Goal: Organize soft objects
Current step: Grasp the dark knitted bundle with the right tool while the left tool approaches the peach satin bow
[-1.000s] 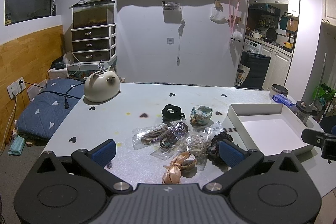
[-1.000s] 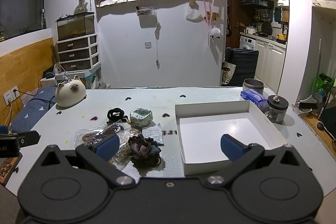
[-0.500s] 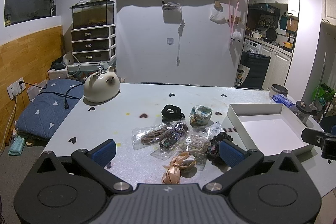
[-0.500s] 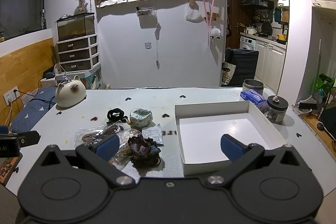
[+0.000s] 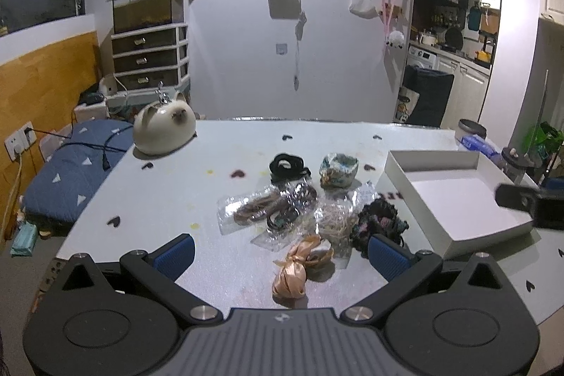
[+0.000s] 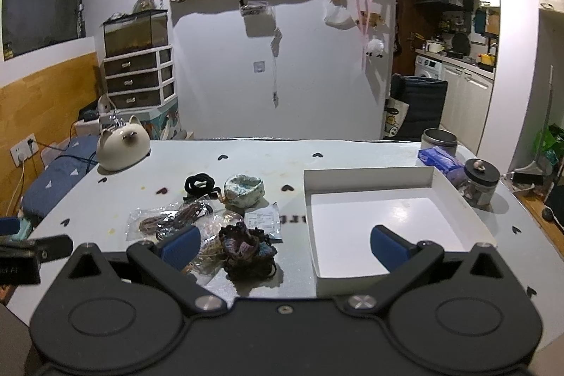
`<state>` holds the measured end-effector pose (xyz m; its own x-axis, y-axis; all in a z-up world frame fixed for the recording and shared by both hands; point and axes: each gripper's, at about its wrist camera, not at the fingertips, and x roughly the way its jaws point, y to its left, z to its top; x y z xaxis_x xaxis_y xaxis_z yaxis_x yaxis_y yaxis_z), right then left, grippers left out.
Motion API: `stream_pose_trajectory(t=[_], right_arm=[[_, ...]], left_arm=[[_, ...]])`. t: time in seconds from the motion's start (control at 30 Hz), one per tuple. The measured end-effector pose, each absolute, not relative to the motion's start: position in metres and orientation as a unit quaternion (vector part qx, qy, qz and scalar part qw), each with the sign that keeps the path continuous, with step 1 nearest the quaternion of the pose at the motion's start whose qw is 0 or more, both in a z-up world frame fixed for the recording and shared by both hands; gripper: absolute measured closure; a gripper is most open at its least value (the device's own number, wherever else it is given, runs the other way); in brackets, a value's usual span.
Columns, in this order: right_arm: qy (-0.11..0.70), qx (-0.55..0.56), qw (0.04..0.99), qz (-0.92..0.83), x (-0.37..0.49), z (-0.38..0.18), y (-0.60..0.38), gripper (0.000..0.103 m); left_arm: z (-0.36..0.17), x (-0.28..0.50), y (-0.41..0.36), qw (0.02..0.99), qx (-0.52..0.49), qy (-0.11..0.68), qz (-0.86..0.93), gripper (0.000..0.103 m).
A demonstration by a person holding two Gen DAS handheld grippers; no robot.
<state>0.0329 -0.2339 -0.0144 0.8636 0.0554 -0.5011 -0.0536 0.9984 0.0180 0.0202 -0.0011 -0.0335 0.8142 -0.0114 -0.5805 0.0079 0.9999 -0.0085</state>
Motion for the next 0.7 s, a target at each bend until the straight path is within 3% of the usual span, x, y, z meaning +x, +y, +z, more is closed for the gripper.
stream_pose_trajectory(t=[0.43,0.7], right_arm=[[0.309,-0.024,0.947,0.087,0.123,-0.048,-0.218,0.0],[0.374,-0.002,0.918,0.13,0.19,-0.088,-0.208,0.02]], left_arm=[[-0.06,0.059,0.014,0.927,-0.045,0.372,0.007,0.0],[-0.067,0.071,0.016,0.917,-0.054,0.395,0.023,0.0]])
